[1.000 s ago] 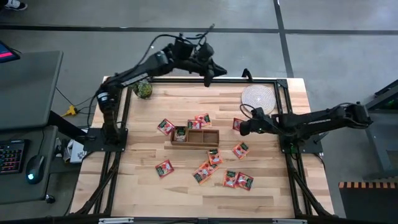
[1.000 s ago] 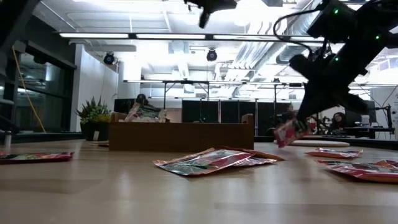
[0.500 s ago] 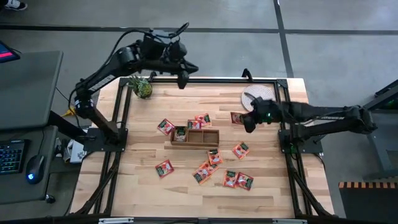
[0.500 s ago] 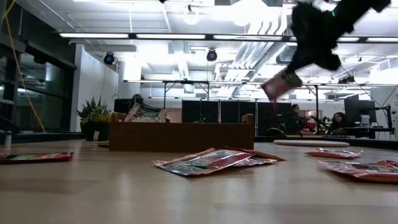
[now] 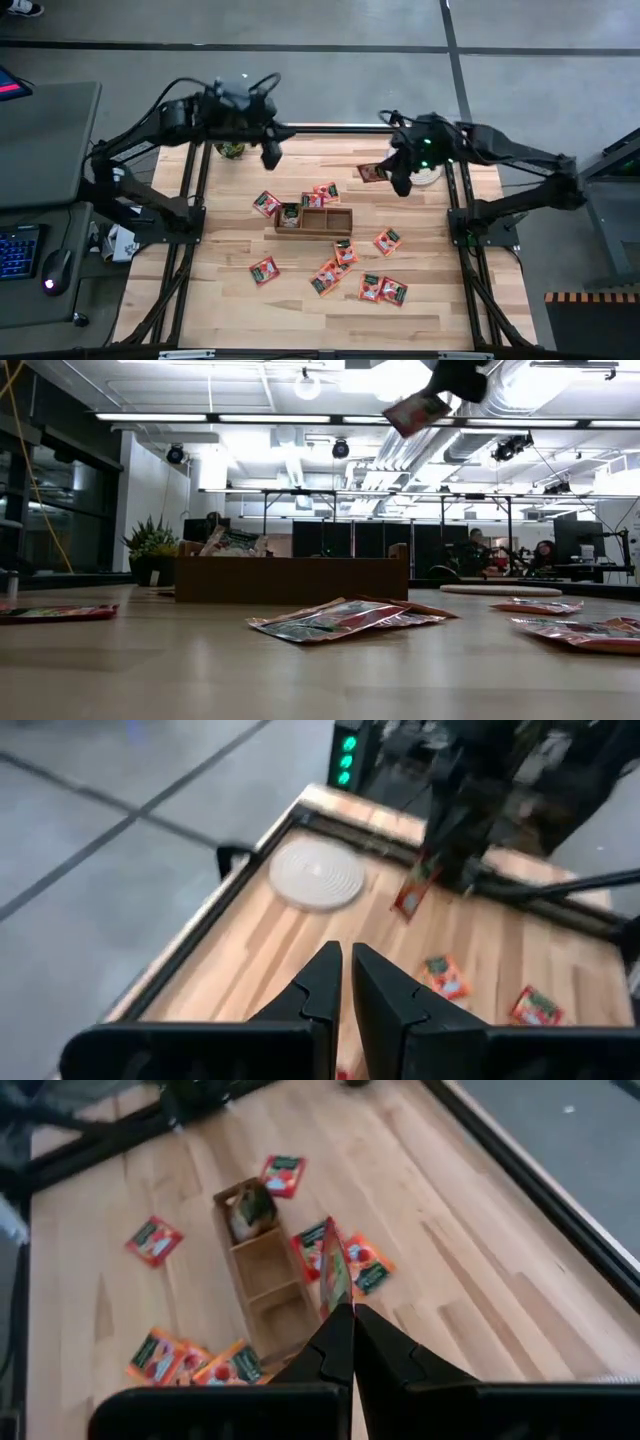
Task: Pick & Place Tea
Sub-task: Put the red tea bag into the middle section of the brown wooden organizer
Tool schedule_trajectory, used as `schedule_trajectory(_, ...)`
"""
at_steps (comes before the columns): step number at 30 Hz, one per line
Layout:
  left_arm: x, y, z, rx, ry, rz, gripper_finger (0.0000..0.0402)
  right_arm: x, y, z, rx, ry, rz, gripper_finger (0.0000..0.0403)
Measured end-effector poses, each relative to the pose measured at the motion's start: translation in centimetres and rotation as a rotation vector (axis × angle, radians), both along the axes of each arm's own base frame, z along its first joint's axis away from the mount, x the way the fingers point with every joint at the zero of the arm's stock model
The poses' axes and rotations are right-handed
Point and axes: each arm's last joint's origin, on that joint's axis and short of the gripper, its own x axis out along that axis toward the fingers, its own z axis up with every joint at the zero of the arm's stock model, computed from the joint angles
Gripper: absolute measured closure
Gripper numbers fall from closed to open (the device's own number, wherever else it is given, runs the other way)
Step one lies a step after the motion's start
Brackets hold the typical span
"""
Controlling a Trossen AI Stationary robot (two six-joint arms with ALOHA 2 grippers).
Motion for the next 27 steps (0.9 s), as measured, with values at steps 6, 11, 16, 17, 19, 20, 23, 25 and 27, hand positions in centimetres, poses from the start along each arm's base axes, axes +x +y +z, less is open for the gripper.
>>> schedule_trajectory(6, -3.8, -1.5, -3.9, -0.060, -0.134, 0.035, 0.0376, 5.5, -0.5, 1.2, -0.009, 0.133, 0.104, 0.0403)
schedule_trajectory(11, -7.8, -2.2, -7.9, -0.165, -0.254, 0.088, 0.0376, 10.0, -0.4, 1.5, -0.001, 0.252, 0.190, 0.0403)
schedule_trajectory(16, -11.3, -2.9, -11.2, -0.245, -0.348, 0.106, 0.0376, 14.0, -0.2, 0.7, 0.004, 0.360, 0.256, 0.0403)
schedule_trajectory(17, -11.8, -3.0, -11.8, -0.255, -0.361, 0.109, 0.0376, 14.7, -0.1, 0.4, 0.007, 0.377, 0.270, 0.0403)
schedule_trajectory(19, -12.9, -3.2, -12.7, -0.262, -0.404, 0.106, 0.0376, 16.2, 0.0, -0.3, 0.013, 0.402, 0.301, 0.0403)
schedule_trajectory(20, -13.4, -3.3, -13.1, -0.269, -0.413, 0.104, 0.0376, 16.8, 0.0, -0.6, 0.016, 0.408, 0.314, 0.0403)
schedule_trajectory(23, -14.5, -3.5, -14.2, -0.277, -0.434, 0.100, 0.0376, 18.7, 0.1, -1.9, 0.000, 0.430, 0.358, 0.0403)
schedule_trajectory(25, -15.0, -3.7, -14.8, -0.281, -0.439, 0.092, 0.0376, 19.7, 0.1, -2.8, -0.008, 0.441, 0.383, 0.0403)
schedule_trajectory(27, -15.3, -3.7, -15.1, -0.283, -0.450, 0.079, 0.0376, 20.6, 0.1, -4.1, -0.010, 0.465, 0.397, 0.0403)
